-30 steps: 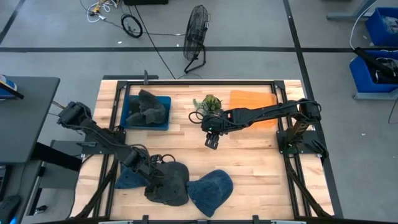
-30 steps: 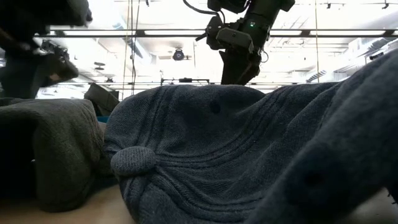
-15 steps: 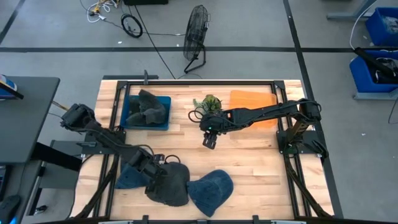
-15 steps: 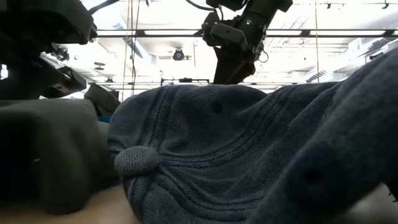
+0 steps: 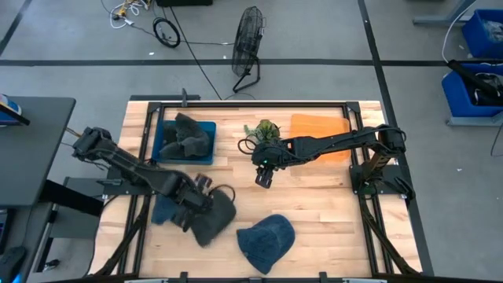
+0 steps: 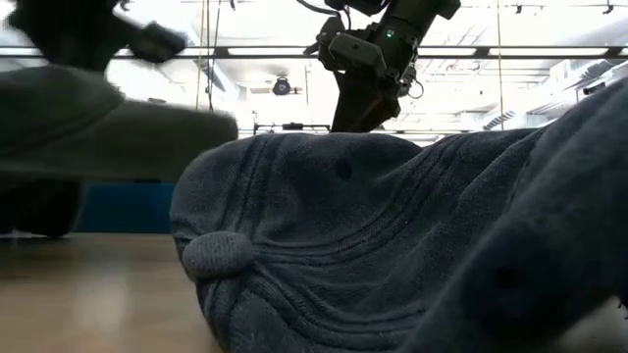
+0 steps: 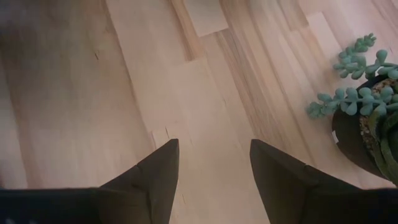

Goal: Pick & Place hat
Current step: Put the black cap into the blue bin

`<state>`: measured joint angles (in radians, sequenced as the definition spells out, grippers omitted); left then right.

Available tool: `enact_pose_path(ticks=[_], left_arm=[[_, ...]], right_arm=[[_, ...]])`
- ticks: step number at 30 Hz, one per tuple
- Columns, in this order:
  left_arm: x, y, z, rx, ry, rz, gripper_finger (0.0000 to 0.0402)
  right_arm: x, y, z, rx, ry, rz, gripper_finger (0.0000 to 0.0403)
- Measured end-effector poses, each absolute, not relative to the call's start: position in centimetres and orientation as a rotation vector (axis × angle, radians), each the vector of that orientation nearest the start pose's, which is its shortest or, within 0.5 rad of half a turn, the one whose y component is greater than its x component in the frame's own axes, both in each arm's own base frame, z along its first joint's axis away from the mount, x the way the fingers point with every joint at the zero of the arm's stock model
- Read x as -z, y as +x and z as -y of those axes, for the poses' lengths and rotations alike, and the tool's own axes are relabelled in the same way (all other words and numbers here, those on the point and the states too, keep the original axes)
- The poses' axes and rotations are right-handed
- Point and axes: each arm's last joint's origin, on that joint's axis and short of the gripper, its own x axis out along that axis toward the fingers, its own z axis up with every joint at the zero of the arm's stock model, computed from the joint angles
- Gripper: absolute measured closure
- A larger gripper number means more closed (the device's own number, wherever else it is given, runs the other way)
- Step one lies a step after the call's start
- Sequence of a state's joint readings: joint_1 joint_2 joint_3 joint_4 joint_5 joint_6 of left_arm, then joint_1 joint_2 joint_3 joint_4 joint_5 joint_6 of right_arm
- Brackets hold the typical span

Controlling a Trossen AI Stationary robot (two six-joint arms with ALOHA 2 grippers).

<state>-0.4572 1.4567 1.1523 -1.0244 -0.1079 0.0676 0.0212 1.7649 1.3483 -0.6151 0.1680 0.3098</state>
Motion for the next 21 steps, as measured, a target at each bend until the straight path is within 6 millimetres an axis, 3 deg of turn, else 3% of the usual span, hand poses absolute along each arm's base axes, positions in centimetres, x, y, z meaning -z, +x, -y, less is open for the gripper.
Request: enact_pose_path(ticks=[2,6,9,14,18,21], left_arm=[[-28.1,24.2,10.5,0.319,0.460,-1.280,0.0397],[-31.2,25.4,8.9,0.336,0.305,-1.230,0.0397],[-31.5,25.6,8.4,0.329,0.278,-1.215,0.0398],[-31.2,24.9,7.4,0.327,0.506,-1.298,0.0398],[-32.1,24.1,4.4,0.182,0.657,-1.345,0.0398],[-32.6,23.8,1.5,0.225,0.780,-1.378,0.0398]], right_arm=[[-23.6,36.9,-0.3,0.291,0.184,-0.994,0.0199],[-23.6,36.9,-0.3,0.290,0.184,-0.993,0.0199],[-23.6,37.0,-0.3,0.289,0.184,-0.985,0.0199],[-23.7,37.0,-0.3,0.283,0.176,-0.980,0.0199],[-23.7,37.0,-0.3,0.283,0.176,-0.980,0.0199],[-23.7,37.0,-0.3,0.282,0.176,-0.977,0.0199]])
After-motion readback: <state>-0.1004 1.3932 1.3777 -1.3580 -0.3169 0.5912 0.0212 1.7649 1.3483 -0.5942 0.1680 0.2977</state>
